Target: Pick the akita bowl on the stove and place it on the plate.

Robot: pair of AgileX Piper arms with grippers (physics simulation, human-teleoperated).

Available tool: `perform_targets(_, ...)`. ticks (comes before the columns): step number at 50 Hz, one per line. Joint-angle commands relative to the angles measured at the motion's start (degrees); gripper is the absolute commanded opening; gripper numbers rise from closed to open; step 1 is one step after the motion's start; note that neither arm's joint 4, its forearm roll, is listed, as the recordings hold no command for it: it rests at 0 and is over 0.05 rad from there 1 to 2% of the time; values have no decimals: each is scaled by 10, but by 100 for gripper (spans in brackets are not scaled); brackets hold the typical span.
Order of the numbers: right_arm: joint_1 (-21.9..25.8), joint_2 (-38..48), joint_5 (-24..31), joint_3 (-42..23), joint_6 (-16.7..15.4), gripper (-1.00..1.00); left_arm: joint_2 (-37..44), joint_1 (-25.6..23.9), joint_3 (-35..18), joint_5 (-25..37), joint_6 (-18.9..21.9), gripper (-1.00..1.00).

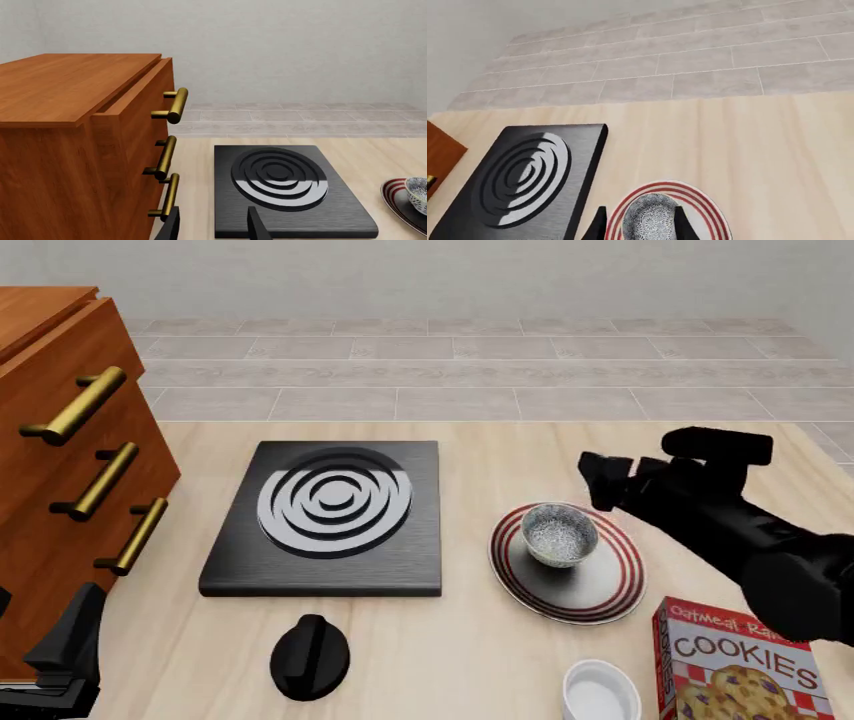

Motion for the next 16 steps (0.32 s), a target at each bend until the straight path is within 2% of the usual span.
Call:
perform_targets(1,9,-54,-24,29,-62,100,0,0,0,0,0,100)
perform_targets(2,10,-56,-28,33,-70,100,0,0,0,0,0,100)
perform_targets(4,17,-80,-43,51,-64,100,0,0,0,0,0,100)
perform_targets(6,12,-88,-58,65,-90,100,0,0,0,0,0,100)
perform_targets(9,20,-130,-86,94,-75,100,0,0,0,0,0,100)
perform_targets(11,22,-138,-91,100,-79,100,0,0,0,0,0,100)
perform_targets(12,30,-152,-100,114,-102,100,0,0,0,0,0,100)
perform_targets(16,33,-182,-111,130,-118,100,0,0,0,0,0,100)
